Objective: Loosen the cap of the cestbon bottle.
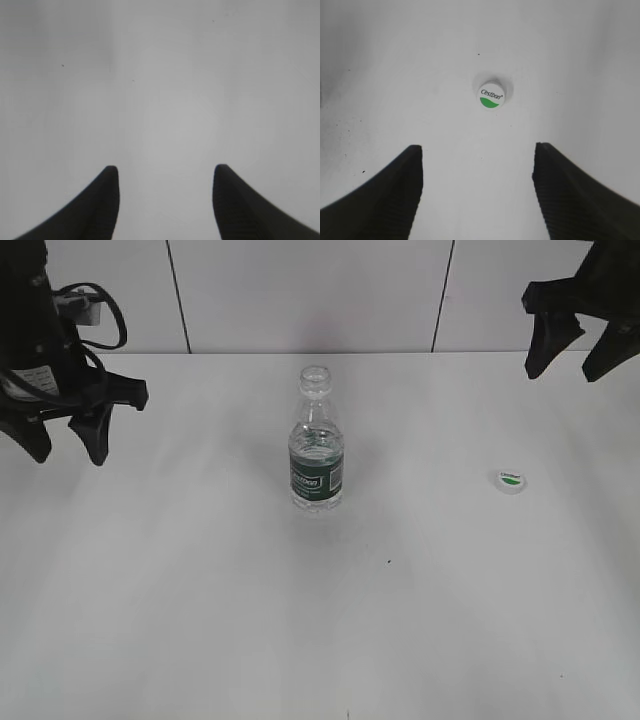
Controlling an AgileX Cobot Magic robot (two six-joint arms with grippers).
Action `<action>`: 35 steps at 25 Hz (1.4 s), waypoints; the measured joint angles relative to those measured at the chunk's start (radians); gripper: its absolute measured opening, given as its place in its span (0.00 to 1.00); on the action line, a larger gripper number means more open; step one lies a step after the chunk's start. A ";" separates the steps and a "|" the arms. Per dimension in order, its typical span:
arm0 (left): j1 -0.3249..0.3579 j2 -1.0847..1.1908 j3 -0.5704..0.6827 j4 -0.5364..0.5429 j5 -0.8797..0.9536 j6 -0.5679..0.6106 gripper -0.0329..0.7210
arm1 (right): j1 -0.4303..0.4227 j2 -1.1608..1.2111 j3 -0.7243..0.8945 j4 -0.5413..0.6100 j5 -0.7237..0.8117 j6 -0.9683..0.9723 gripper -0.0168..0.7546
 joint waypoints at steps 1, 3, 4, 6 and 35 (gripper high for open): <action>0.000 0.000 0.000 -0.015 0.004 0.010 0.54 | 0.000 -0.006 0.001 0.000 0.000 0.000 0.70; 0.000 0.000 0.000 -0.042 0.010 0.017 0.54 | 0.000 -0.028 0.021 -0.004 -0.001 0.000 0.70; 0.000 0.000 0.000 -0.055 0.012 0.018 0.54 | 0.000 -0.046 0.045 -0.008 -0.001 0.000 0.70; 0.000 0.000 0.000 -0.085 0.013 0.018 0.54 | 0.000 -0.089 0.114 -0.025 -0.001 0.001 0.70; -0.002 -0.989 0.604 -0.031 0.019 0.025 0.53 | 0.000 -1.126 0.828 -0.034 0.004 0.003 0.70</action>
